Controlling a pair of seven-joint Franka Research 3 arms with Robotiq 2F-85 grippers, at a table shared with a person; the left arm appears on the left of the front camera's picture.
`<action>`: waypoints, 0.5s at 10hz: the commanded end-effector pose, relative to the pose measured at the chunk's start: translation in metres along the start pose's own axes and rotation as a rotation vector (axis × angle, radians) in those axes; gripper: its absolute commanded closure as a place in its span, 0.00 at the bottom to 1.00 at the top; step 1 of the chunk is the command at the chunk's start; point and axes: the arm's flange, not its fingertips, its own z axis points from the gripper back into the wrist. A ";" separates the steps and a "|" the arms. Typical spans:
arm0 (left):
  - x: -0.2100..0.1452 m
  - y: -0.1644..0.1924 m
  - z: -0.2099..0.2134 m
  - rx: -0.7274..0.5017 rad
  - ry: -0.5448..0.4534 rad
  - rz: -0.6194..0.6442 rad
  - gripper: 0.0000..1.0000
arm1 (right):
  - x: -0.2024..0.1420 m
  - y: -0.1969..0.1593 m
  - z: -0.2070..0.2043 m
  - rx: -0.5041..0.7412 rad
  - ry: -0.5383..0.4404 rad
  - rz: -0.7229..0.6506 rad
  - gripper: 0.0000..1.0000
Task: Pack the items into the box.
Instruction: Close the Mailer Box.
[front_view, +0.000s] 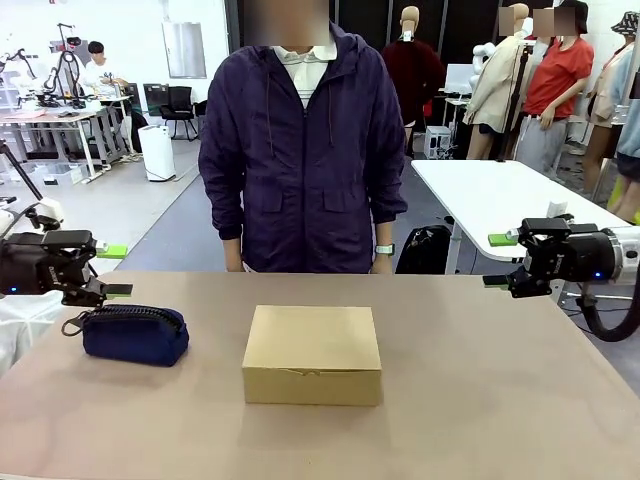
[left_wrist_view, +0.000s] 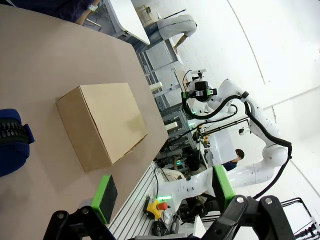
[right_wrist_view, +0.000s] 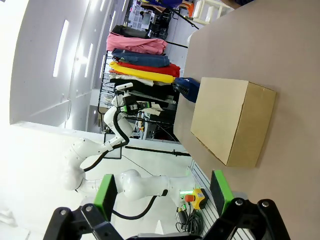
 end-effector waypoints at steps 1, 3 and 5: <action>-0.003 -0.002 -0.002 -0.002 -0.014 -0.016 0.00 | 0.001 0.004 0.001 0.007 0.005 0.008 0.00; -0.003 -0.002 -0.002 -0.002 -0.014 -0.016 0.00 | 0.001 0.004 0.001 0.007 0.005 0.008 0.00; -0.003 -0.002 -0.002 -0.002 -0.014 -0.016 0.00 | 0.001 0.004 0.001 0.007 0.005 0.008 0.00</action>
